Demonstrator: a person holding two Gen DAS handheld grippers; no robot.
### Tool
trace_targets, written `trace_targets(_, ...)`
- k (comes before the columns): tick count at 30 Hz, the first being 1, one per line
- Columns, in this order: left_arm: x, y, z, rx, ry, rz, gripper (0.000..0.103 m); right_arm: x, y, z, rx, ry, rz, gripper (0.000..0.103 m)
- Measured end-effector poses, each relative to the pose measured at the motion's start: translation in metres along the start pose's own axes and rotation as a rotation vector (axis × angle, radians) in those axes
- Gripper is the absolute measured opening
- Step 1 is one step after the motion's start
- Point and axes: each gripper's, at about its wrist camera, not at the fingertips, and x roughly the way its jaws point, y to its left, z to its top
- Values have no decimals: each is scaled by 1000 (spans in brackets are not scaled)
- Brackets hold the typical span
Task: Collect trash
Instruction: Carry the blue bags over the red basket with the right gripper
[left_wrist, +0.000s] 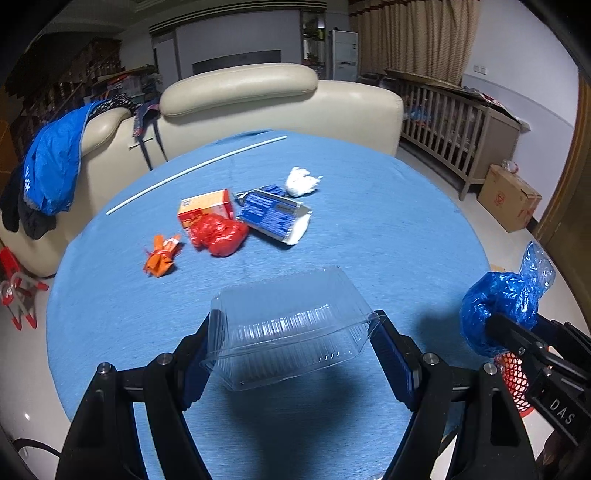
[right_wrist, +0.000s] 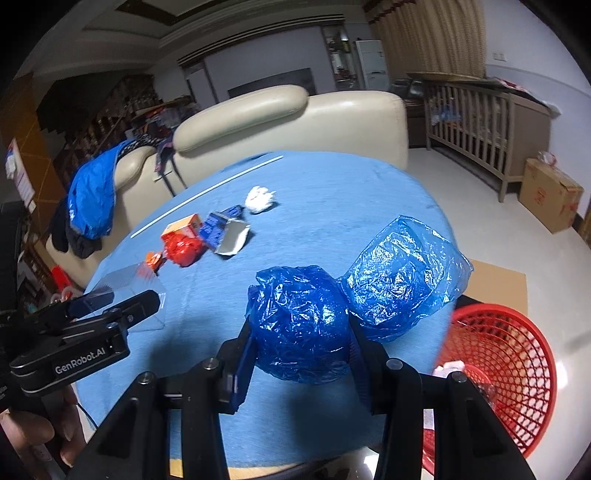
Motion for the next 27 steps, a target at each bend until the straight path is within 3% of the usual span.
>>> trace_targets(15, 3, -74, 8, 99, -8, -128, 80, -37, -110, -35, 152, 12, -172, 49)
trace_targets(22, 2, -115, 9, 182, -8, -187, 80, -43, -162, -59, 187, 73, -260, 49)
trace_targets(27, 0, -136, 6, 222, -7, -209, 80, -31, -181, -72, 155, 156, -270, 49)
